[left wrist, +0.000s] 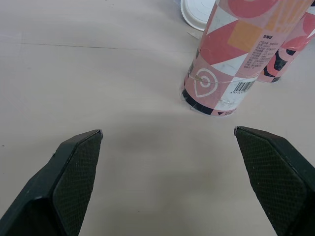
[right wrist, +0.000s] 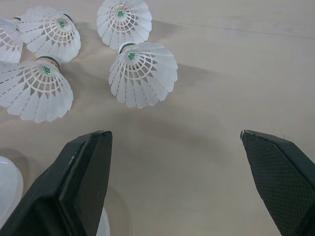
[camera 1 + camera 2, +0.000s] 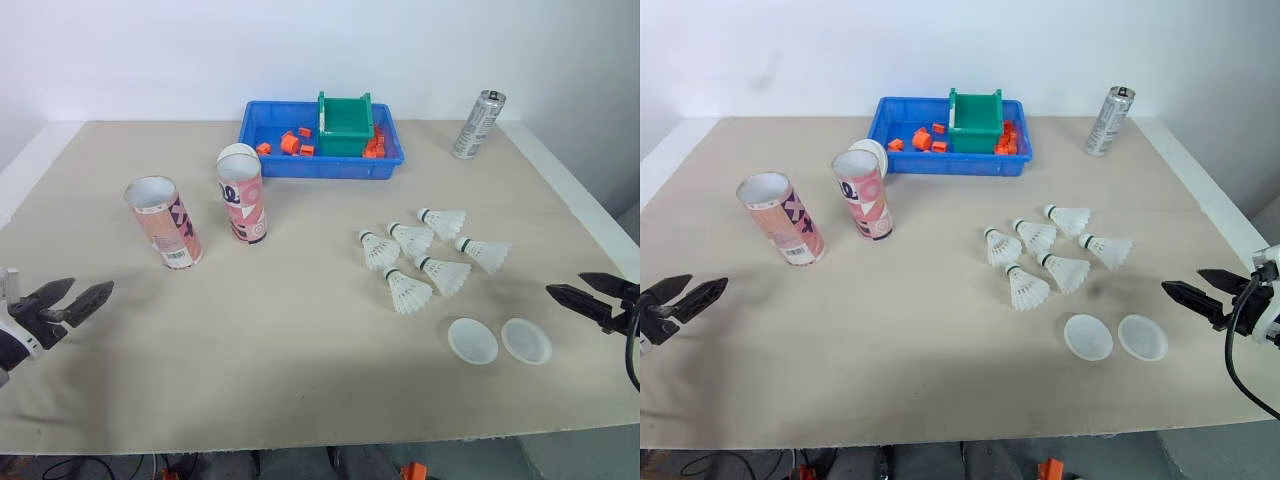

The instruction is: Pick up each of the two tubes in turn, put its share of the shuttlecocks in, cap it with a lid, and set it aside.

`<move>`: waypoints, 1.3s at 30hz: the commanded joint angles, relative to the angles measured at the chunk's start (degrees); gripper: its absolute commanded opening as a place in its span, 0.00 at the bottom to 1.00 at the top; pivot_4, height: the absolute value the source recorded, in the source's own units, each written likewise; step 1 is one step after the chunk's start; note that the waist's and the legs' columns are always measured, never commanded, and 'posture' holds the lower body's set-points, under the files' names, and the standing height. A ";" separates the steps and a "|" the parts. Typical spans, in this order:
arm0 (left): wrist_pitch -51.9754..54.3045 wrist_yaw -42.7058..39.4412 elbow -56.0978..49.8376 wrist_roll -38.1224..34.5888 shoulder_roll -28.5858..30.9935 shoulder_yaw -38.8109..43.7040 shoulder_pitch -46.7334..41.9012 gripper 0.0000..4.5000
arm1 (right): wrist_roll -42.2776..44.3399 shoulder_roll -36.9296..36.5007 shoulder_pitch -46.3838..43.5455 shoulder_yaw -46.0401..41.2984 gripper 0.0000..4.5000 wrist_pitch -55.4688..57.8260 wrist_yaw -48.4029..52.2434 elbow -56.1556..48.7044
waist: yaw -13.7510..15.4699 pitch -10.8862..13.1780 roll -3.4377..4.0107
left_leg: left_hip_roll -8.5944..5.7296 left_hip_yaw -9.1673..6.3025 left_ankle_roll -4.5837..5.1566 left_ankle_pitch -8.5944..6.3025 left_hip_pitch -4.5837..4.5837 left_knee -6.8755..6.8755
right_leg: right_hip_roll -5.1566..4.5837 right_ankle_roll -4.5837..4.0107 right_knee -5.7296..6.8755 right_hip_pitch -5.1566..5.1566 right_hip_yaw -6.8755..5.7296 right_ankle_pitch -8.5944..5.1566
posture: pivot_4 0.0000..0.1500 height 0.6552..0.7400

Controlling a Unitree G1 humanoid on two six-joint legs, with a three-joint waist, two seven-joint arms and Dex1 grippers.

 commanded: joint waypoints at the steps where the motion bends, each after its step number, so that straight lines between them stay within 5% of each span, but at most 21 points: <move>1: 0.49 -0.72 -0.16 -1.27 0.68 1.09 -0.55 1.00 | 1.35 -0.38 -0.10 -2.36 0.99 0.29 -0.14 -2.04 | 0.00 0.00 0.00 | 0.00 0.00 0.00 0.00 0.00 0.00 | 0.00 0.00 0.00 0.00 -0.01 0.00 | 1.00 0.89; 24: 4.17 -4.99 1.60 -5.03 2.00 1.47 -0.73 1.00 | 2.26 -0.24 0.87 -2.45 0.99 2.04 -0.28 -4.57 | 0.00 0.00 0.00 | 0.00 0.00 0.00 0.00 0.00 0.00 | 0.00 0.00 0.00 -0.01 0.00 0.00 | 1.00 0.89; 39: -23.02 -16.11 10.24 9.11 1.99 -7.07 -6.27 1.00 | 12.48 0.04 0.07 -5.69 0.99 9.29 2.22 -25.88 | 0.10 -0.01 0.01 | 0.00 -0.02 0.00 0.00 -0.04 -0.02 | 0.00 0.01 0.01 -0.03 -0.02 -0.01 | 1.00 0.89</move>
